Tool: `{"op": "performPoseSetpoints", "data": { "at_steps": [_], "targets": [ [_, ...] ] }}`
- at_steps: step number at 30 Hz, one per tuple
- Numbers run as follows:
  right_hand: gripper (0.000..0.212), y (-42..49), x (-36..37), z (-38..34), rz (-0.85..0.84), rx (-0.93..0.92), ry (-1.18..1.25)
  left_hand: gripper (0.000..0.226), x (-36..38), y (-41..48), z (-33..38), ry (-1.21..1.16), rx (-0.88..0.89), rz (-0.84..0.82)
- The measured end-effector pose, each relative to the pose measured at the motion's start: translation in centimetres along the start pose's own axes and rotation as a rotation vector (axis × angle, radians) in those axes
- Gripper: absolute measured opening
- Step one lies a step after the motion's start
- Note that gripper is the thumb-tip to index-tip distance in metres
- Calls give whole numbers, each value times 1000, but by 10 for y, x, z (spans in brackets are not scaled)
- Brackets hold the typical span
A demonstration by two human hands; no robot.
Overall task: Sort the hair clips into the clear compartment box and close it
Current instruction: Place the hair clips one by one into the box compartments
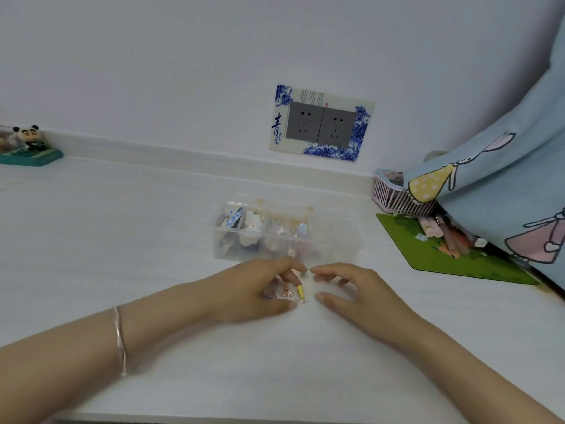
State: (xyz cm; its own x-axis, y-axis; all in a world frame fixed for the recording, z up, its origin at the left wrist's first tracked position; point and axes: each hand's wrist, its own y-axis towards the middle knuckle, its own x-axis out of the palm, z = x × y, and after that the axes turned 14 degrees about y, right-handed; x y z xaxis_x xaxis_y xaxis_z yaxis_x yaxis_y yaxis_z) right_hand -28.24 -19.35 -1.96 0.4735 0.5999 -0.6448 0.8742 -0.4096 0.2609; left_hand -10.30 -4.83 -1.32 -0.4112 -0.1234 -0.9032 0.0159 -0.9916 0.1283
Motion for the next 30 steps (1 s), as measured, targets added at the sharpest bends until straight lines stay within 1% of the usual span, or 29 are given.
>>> {"op": "performPoseSetpoints", "data": {
  "at_steps": [3,5,9,12,17,19,23,26,28,30],
  "targets": [
    [35,6,4,-7,-61,-65,-93,39,-8,6,-2,56,3,10],
    [34,9,8,-8,-95,-77,-82,30,-9,8,-5,50,-3,19],
    [25,10,16,-7,-73,-99,28,24,-8,4,-16,35,-30,89],
    [20,10,19,-8,-68,-92,56,21,-7,2,-20,-3,-36,109],
    [11,9,15,-9,-30,-96,103,25,-5,3,-22,-28,-44,126],
    [9,6,12,-10,-53,-119,38,28,-4,3,-22,2,-43,124],
    [15,2,10,-12,-81,-265,-222,27,-5,4,-19,95,-19,113],
    [15,1,8,-13,-79,-298,-267,23,-7,3,-19,120,-2,101],
    [13,0,7,-14,-40,-309,-197,22,-7,2,-19,123,8,91],
    [13,5,0,-19,58,-313,-43,21,-6,2,-19,107,7,92]
  ]
}}
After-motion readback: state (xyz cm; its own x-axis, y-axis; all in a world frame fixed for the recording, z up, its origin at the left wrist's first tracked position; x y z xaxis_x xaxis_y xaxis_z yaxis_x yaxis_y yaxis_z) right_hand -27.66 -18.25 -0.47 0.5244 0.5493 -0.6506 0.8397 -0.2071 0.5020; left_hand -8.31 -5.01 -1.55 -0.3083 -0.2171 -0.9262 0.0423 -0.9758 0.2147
